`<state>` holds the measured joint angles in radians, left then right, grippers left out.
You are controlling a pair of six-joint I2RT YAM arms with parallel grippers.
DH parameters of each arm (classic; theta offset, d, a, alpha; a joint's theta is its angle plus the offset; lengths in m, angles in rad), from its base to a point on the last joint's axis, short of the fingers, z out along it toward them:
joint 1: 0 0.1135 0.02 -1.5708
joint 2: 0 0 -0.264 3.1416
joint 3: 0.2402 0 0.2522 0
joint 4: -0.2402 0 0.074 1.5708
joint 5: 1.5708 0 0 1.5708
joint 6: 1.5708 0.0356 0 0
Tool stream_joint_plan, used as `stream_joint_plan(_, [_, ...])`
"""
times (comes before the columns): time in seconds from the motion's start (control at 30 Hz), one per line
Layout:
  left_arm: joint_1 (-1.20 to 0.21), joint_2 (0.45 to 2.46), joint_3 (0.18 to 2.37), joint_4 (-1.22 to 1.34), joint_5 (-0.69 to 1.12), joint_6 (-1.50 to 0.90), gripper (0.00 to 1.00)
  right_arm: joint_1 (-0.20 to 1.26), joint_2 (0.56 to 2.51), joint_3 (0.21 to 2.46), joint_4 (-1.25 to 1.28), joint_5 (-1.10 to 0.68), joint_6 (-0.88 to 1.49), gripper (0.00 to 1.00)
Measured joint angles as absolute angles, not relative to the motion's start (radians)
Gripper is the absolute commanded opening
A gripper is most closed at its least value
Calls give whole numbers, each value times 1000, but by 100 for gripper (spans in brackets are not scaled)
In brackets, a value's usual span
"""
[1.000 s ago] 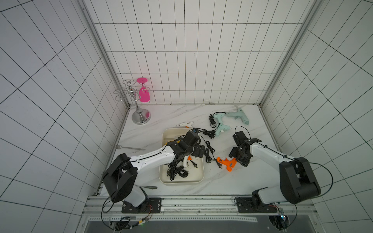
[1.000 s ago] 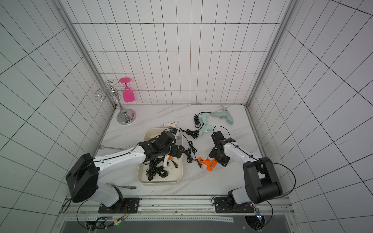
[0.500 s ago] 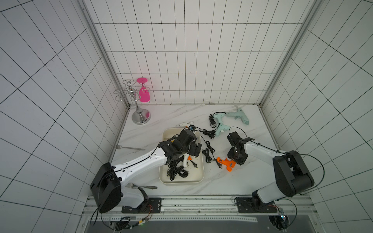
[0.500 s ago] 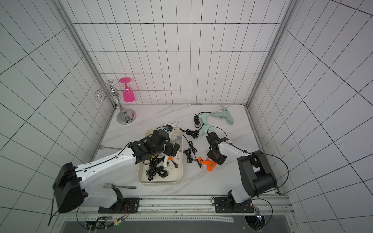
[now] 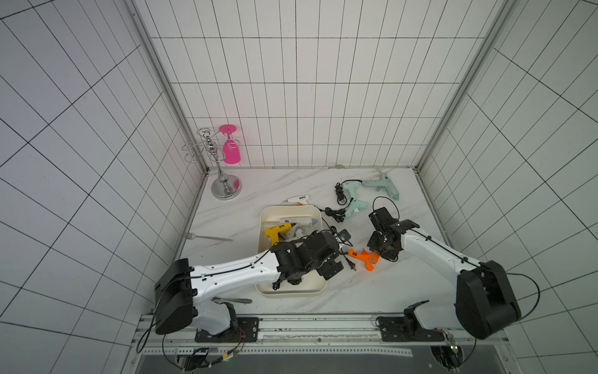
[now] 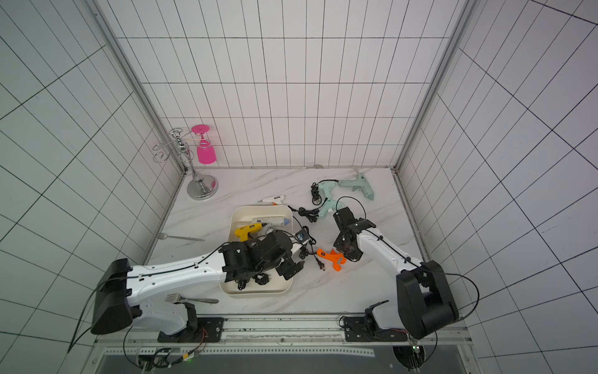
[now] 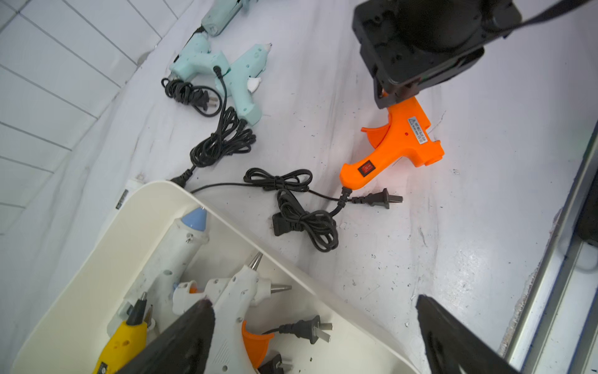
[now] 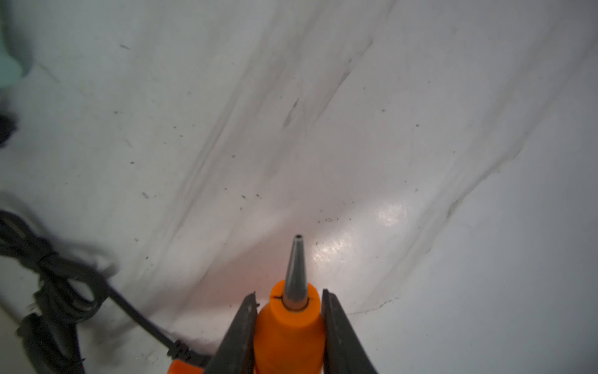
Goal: Put the hot melt glue gun into the storage box
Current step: Pick up the hot melt adhesive gun from the center of the board.
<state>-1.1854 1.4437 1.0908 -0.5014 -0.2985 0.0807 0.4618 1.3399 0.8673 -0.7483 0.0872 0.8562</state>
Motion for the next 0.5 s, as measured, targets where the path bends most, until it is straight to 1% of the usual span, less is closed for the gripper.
stream_joint_plan(0.13, [-1270,1520,1098,-413,-434,204,99,453,1271,981,-839,40,738,0])
stream_joint_plan(0.27, [-1342,1607,1098,-294,-570,330,99,451,1259,1083,-925,-5,647,0])
stream_joint_plan(0.5, [-1410,1752,1097,-31,-807,569,99,451,1256,1090,-1021,-109,571,0])
